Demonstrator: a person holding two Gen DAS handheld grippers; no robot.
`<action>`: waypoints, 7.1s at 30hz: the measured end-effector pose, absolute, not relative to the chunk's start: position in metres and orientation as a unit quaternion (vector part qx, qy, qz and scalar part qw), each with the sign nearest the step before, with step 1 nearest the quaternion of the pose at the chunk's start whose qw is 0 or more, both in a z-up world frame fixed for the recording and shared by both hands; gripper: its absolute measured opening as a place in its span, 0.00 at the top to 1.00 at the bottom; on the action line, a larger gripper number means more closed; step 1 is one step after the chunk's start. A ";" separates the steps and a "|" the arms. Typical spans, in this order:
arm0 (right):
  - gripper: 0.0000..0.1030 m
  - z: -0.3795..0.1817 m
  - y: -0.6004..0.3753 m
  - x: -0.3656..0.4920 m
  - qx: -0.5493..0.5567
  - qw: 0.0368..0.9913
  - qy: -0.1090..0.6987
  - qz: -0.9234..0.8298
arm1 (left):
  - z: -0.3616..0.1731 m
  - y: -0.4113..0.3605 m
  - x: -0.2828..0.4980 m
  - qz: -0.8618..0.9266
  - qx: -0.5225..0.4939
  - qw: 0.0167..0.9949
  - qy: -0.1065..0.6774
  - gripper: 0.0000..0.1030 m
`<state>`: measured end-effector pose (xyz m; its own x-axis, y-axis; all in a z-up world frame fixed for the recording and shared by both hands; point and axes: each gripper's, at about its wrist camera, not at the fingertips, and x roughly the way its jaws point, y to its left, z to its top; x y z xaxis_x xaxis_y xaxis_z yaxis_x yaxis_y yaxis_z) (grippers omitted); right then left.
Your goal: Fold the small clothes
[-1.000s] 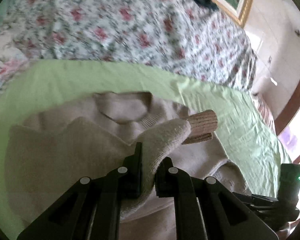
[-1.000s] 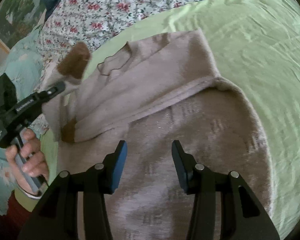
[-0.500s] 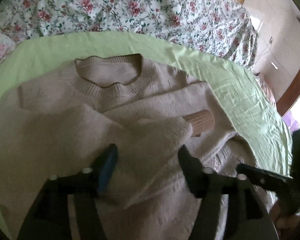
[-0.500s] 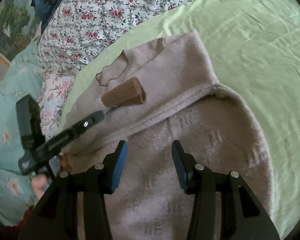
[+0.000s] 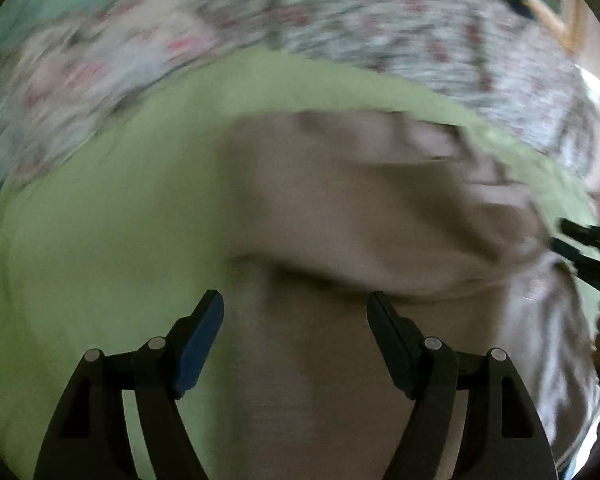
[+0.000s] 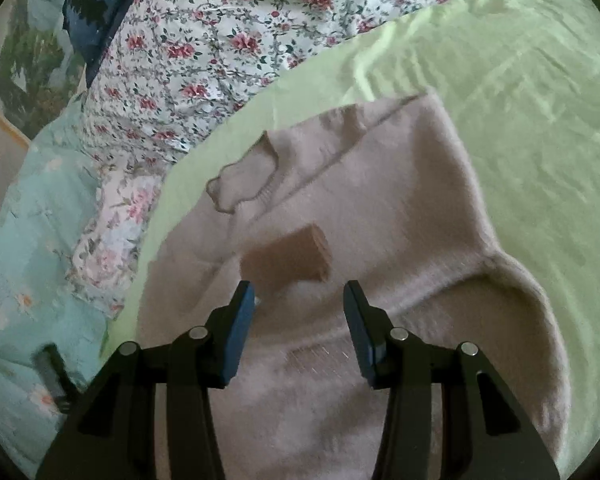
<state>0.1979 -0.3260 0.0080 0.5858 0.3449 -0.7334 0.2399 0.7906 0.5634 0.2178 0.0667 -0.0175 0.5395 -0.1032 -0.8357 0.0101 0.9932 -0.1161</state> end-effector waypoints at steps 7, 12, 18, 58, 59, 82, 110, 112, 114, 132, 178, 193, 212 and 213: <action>0.69 -0.012 -0.312 0.234 0.346 0.811 0.470 0.046 | -0.036 0.092 0.238 0.014 -0.059 0.868 0.493 0.29; 0.96 0.048 -0.320 0.222 0.322 0.872 0.366 0.047 | -0.037 0.077 0.258 0.013 -0.043 0.868 0.494 0.29; 0.96 0.028 -0.343 0.193 0.309 0.869 0.387 -0.001 | -0.044 0.072 0.264 0.031 -0.052 0.867 0.495 0.29; 0.95 -0.007 -0.300 0.226 0.211 0.850 0.482 -0.012 | -0.048 0.080 0.259 0.035 -0.081 0.872 0.481 0.31; 0.96 -0.016 -0.306 0.227 0.206 0.841 0.498 -0.040 | -0.048 0.081 0.260 0.033 -0.083 0.872 0.482 0.31; 0.55 0.052 -0.337 0.028 0.248 0.859 0.448 -0.019 | -0.013 0.076 0.083 -0.138 -0.118 0.833 0.522 0.33; 0.69 -0.006 -0.318 -0.110 0.184 0.789 0.574 0.124 | -0.061 0.034 -0.016 -0.313 -0.139 0.743 0.575 0.87; 0.91 -0.004 -0.322 -0.116 0.202 0.788 0.566 0.134 | -0.057 0.037 -0.019 -0.313 -0.141 0.746 0.570 0.91; 0.91 0.006 -0.324 -0.121 0.223 0.791 0.545 0.163 | -0.044 0.040 -0.026 -0.321 -0.137 0.753 0.558 0.92; 0.92 0.084 -0.366 -0.105 0.364 0.849 0.335 0.187 | 0.071 0.089 -0.021 -0.351 -0.206 0.814 0.414 0.93; 0.76 0.012 -0.407 0.233 0.319 0.863 0.391 -0.014 | -0.022 0.062 0.309 -0.193 -0.251 0.819 0.478 0.50; 0.66 -0.013 -0.282 0.245 0.120 0.838 0.511 0.150 | -0.032 -0.008 0.284 -0.265 -0.173 0.795 0.517 0.70; 0.56 0.015 -0.343 0.179 0.235 0.863 0.446 -0.006 | -0.006 0.080 0.255 -0.135 -0.234 0.838 0.473 0.46; 0.56 0.016 -0.338 0.170 0.237 0.863 0.446 -0.002 | -0.002 0.076 0.239 -0.141 -0.230 0.839 0.472 0.43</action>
